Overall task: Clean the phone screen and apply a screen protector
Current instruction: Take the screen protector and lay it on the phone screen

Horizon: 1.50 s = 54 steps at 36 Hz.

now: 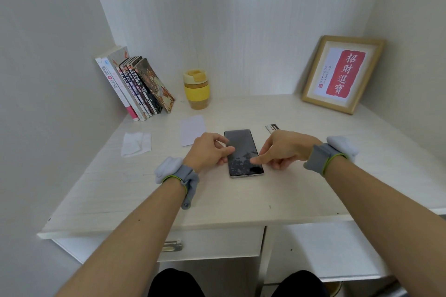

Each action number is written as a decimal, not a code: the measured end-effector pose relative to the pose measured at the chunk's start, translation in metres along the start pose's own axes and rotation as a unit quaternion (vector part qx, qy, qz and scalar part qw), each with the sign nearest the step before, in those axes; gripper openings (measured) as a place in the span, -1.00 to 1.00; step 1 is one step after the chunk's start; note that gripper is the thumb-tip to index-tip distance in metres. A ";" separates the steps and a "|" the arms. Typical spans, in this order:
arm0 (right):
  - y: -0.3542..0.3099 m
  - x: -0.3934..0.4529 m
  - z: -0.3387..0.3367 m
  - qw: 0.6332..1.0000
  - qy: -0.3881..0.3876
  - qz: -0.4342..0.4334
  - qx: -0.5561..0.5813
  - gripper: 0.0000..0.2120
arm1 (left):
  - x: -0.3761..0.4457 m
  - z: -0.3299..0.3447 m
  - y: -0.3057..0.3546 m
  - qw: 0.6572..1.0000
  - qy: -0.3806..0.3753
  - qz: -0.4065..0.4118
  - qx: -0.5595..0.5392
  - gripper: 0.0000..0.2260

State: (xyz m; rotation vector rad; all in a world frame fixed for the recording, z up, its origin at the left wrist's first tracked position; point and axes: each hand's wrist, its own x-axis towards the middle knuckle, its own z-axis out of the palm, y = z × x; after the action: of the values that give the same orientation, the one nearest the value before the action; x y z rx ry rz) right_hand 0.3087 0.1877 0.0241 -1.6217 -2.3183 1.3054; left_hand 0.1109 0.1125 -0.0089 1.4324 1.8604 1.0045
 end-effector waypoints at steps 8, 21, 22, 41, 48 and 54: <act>0.004 0.004 -0.003 0.998 -0.038 0.000 -0.058 -0.62 | -0.001 0.000 0.000 1.000 -0.011 -0.009 -0.016 -0.75; 0.002 0.006 -0.005 0.993 -0.084 -0.005 -0.089 -0.44 | -0.001 -0.001 0.001 1.000 -0.012 -0.012 -0.009 -0.75; 0.002 0.007 -0.005 0.992 -0.084 -0.005 -0.090 -0.41 | -0.001 -0.001 0.001 1.000 -0.012 -0.011 -0.008 -0.74; 0.005 0.013 -0.007 0.994 -0.076 0.002 -0.078 -0.58 | -0.001 -0.002 0.004 0.999 -0.017 -0.027 0.012 -0.74; 0.006 0.015 -0.008 0.994 -0.080 0.003 -0.074 -0.59 | 0.001 -0.002 0.004 0.999 -0.023 -0.033 0.010 -0.73; 0.010 0.018 -0.008 0.995 -0.087 0.005 -0.050 -0.58 | 0.000 -0.002 0.005 0.999 -0.020 -0.040 0.007 -0.73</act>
State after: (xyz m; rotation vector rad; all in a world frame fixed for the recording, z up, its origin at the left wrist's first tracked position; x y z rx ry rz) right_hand 0.3115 0.2077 0.0159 -1.6094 -2.5172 1.4083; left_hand 0.1119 0.1131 -0.0032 1.3647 1.8832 0.9199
